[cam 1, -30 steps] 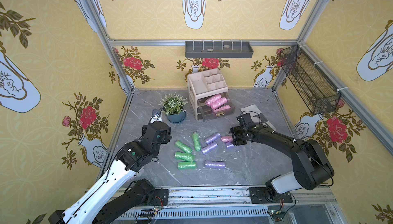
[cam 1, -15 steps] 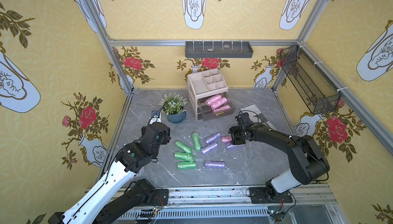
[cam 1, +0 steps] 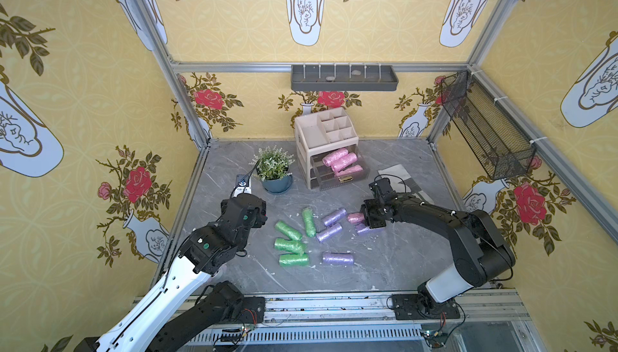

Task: Sort the rolls of trash bags by color and place them into the drawer
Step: Pick up the roll of trash bags from the center of the board.

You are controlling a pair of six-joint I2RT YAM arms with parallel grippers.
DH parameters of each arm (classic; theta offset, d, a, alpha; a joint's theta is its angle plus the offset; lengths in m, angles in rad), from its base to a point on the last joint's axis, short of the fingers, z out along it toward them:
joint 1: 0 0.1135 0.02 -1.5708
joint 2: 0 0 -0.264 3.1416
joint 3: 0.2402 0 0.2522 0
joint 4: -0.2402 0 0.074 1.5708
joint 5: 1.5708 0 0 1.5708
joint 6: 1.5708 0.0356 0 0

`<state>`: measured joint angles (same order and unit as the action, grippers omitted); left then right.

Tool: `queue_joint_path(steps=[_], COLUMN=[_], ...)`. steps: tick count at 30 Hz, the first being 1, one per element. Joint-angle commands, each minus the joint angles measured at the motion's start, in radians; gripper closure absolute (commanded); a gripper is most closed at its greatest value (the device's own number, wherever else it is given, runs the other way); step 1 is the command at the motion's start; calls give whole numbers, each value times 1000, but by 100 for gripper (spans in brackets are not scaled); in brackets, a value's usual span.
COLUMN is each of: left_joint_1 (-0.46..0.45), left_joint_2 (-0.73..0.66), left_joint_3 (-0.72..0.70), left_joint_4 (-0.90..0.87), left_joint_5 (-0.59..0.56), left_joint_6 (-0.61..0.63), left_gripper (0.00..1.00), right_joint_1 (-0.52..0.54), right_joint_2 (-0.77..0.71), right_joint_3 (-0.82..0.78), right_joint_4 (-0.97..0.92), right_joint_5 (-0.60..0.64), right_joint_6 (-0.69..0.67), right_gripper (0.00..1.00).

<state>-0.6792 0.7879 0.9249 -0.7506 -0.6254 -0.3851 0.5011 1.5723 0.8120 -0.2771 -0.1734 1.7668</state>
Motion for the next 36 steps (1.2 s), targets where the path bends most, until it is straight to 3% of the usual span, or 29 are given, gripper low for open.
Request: queue_joint_path(steps=[1, 10, 22, 27, 32, 36], left_joint_1=[3, 4, 4, 4, 4, 4], left_joint_2=[-4, 1, 55, 83, 109, 128], left_joint_3=[-8, 1, 56, 97, 152, 191], left_joint_4=[12, 10, 11, -2, -19, -25], left_joint_5=[-4, 0, 18, 24, 18, 15], left_joint_6=[-4, -6, -20, -27, -28, -24], left_gripper=[24, 24, 24, 25, 25, 26], right_joint_1=[1, -14, -159, -288, -362, -362], right_joint_2=[-13, -85, -395, -498, -460, -396], right_joint_3=[-6, -14, -32, 37, 294, 496], right_joint_4=[21, -43, -324, -443, -581, -668], right_joint_5=[20, 45, 88, 37, -10, -27], right_joint_6=[10, -20, -181, -380, -745, -937], right_gripper=[68, 73, 74, 74, 74, 75])
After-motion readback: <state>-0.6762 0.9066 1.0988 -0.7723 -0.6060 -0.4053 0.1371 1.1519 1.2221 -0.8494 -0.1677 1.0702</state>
